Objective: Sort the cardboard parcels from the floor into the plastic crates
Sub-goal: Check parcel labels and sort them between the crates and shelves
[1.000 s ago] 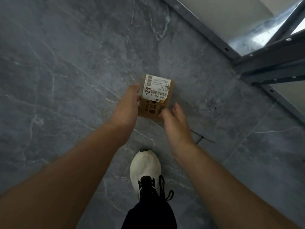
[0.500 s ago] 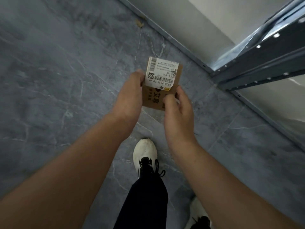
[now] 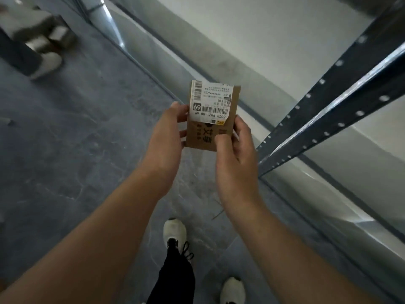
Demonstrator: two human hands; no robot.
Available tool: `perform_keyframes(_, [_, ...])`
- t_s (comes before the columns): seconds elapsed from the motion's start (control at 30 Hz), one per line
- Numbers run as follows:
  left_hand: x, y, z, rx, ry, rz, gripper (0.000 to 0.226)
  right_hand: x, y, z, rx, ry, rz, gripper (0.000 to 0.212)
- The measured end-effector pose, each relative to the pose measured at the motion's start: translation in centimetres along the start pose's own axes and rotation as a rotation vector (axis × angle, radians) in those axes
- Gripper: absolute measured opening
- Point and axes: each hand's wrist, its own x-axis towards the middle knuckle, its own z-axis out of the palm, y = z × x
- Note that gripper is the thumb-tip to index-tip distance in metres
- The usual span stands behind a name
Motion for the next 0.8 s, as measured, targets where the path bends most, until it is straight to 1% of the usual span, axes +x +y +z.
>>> perform_keyframes(0.17, [-7.4, 13.7, -0.1, -0.016, -0.045, 0.132, 0.046, -5.0, -13.7, -2.3, 0.012, 0.085, -0.14, 0.067])
perform_keyframes(0.23, [-10.4, 19.9, -0.3, -0.021, -0.069, 0.201, 0.048, -6.8, -19.9, -3.1, 0.01, 0.131, -0.213, 0.066])
perform_keyframes(0.3, [-12.9, 24.8, -0.4, -0.046, -0.082, 0.25, 0.048, -8.2, -25.3, -3.8, 0.01, 0.174, -0.264, 0.065])
perform_keyframes(0.4, [-17.3, 31.4, -1.1, -0.124, -0.148, 0.336, 0.048, -11.6, -33.6, -5.5, -0.028, 0.246, -0.356, 0.057])
perform_keyframes(0.47, [-20.2, 34.9, -1.7, -0.153, -0.221, 0.397, 0.05, -14.3, -38.3, -6.6, -0.021, 0.314, -0.413, 0.048])
perform_keyframes(0.6, [-26.4, 41.2, -2.4, -0.195, -0.379, 0.509, 0.052, -20.8, -46.1, -8.9, -0.023, 0.441, -0.5, 0.039])
perform_keyframes(0.67, [-29.6, 43.9, -2.4, -0.194, -0.461, 0.579, 0.052, -24.0, -48.9, -10.0, -0.036, 0.497, -0.556, 0.039])
perform_keyframes(0.77, [-34.7, 47.1, -1.9, -0.213, -0.563, 0.65, 0.051, -28.8, -52.4, -12.5, -0.033, 0.577, -0.633, 0.048])
perform_keyframes(0.8, [-36.6, 47.8, -1.5, -0.215, -0.593, 0.674, 0.051, -30.5, -53.2, -13.5, -0.039, 0.604, -0.648, 0.046])
